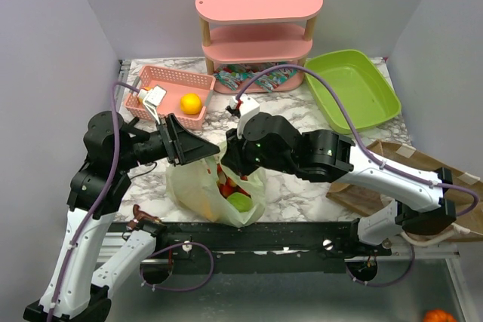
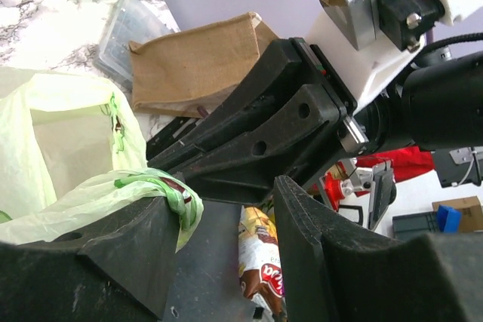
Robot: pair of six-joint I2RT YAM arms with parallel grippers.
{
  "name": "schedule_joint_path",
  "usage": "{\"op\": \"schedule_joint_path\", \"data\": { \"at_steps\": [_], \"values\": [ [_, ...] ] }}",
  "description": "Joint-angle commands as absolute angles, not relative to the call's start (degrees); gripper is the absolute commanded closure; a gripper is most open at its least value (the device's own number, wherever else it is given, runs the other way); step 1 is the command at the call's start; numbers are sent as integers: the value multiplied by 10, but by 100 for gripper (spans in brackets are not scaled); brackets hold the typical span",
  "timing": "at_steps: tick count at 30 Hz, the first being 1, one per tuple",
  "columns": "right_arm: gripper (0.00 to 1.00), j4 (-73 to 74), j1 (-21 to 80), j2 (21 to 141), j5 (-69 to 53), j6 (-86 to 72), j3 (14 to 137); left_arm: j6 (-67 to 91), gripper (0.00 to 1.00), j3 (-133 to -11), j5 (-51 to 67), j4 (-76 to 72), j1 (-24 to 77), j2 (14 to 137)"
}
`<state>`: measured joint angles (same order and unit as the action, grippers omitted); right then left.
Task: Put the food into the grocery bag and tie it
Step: Adjust the grocery bag at the center of the board, then tie the grocery bag at the center of the board.
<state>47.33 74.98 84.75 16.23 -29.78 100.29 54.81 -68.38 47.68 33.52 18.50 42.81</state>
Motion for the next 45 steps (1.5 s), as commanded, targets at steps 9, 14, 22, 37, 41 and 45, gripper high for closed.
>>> {"op": "schedule_joint_path", "data": {
  "at_steps": [9, 14, 22, 37, 41, 45],
  "values": [
    [72, 521, 750, 823, 177, -317, 1000, 520, 49, -690, 498, 358, 187, 420],
    [64, 539, 750, 826, 179, -330, 993, 517, 49, -688, 496, 363, 187, 418],
    [59, 508, 751, 824, 147, -336, 978, 517, 50, -683, 495, 362, 187, 417],
    [45, 466, 750, 803, 96, -356, 939, 511, 50, -674, 490, 364, 187, 415],
    [52, 465, 750, 795, 115, -364, 929, 511, 51, -672, 489, 364, 187, 414],
    [87, 463, 751, 791, 143, -363, 926, 511, 52, -673, 492, 363, 187, 413]
  ]
}}
